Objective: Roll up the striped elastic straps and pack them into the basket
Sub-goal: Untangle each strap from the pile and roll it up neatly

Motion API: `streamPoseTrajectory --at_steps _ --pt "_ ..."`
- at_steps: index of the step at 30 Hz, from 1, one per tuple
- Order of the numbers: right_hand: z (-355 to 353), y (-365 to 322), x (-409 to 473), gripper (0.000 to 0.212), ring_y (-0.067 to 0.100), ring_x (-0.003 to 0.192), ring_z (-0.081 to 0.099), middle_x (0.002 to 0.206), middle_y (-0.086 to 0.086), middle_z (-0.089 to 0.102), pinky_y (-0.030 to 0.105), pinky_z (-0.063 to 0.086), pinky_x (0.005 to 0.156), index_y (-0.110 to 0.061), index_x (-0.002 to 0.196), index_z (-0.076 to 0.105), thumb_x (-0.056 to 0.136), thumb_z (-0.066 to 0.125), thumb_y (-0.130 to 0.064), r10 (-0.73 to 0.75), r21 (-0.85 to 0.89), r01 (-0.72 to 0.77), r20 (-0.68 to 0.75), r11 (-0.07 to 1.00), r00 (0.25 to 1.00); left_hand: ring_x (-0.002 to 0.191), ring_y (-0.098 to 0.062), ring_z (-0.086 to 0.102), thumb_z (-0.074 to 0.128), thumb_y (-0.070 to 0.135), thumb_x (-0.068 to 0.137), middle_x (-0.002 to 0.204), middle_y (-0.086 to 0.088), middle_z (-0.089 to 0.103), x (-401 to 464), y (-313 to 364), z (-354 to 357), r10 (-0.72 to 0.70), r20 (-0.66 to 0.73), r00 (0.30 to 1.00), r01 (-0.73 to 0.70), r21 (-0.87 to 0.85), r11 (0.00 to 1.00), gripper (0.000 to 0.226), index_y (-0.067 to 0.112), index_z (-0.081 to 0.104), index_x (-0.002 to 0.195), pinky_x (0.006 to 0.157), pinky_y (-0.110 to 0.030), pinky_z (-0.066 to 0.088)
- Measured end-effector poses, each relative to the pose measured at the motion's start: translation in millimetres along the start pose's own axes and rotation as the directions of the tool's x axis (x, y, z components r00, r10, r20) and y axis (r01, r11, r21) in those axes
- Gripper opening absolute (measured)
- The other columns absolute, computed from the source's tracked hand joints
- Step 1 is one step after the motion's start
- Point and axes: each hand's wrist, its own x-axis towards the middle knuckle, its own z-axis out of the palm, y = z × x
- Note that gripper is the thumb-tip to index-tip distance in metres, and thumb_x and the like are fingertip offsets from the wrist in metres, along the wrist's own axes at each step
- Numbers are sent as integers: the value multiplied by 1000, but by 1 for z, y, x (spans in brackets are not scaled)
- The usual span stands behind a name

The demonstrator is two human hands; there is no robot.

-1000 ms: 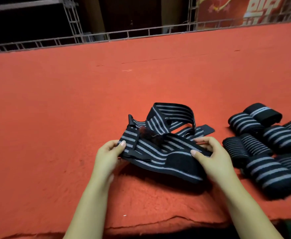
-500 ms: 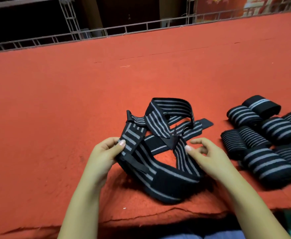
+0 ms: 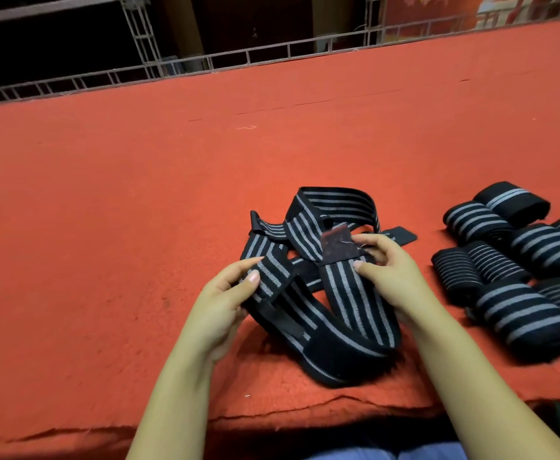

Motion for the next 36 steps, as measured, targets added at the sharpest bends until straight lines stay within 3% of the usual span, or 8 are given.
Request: streamPoseTrajectory --at_steps 5,12,16,18,21,25,29,36 --pt "0 -16 -7 40 18 99 65 111 6 67 38 51 93 -22 104 60 89 51 14 -92 260 100 -40 961 995 76 -18 70 57 9 82 89 -12 74 -1 9 12 -64 95 993 74 -110 991 21 11 75 94 64 -24 56" --pt "6 -21 -13 37 14 105 63 113 4 67 26 53 88 -17 110 60 89 53 12 -207 351 174 59 920 977 94 1 65 60 23 94 100 10 74 4 6 24 -8 218 976 -87 425 901 15 24 75 96 83 -17 49" --pt "13 -21 -18 35 11 103 64 110 0 69 24 52 85 -15 113 60 85 59 7 -256 355 174 200 919 946 77 2 63 58 50 78 82 13 68 16 9 32 113 -4 994 -109 242 964 30 22 65 86 77 -26 51" --pt "21 -20 -24 34 9 99 65 107 0 69 21 51 82 -14 113 61 84 59 5 -260 339 143 329 930 908 74 -5 65 61 43 80 82 4 68 20 7 34 73 6 997 -73 130 989 30 17 63 92 71 -29 51" --pt "29 -19 -20 27 3 92 65 97 -8 70 18 48 82 -20 102 66 90 60 3 -233 132 200 331 971 914 89 -20 70 62 14 92 98 -5 75 25 -4 30 52 -45 998 -49 64 997 19 11 66 110 77 -36 55" --pt "19 -9 21 7 9 88 62 90 -9 68 24 45 83 -22 93 68 89 65 -17 -213 -346 209 27 915 977 79 -14 70 62 6 92 89 -1 75 37 -20 24 20 -108 994 -8 115 993 12 13 68 100 67 -26 57" --pt "23 8 56 37 21 111 57 120 3 60 31 43 93 -14 118 61 85 69 -29 -66 -729 181 183 660 981 81 -19 68 67 11 90 90 -8 75 56 -31 25 33 -155 987 6 246 969 6 12 70 95 73 -37 56" --pt "34 29 67 19 30 104 57 110 10 61 37 47 84 -7 110 59 93 54 -16 -57 -876 275 276 396 960 89 -25 71 67 13 91 95 -9 74 73 -52 29 -97 -121 988 132 321 938 11 7 68 100 79 -38 58"
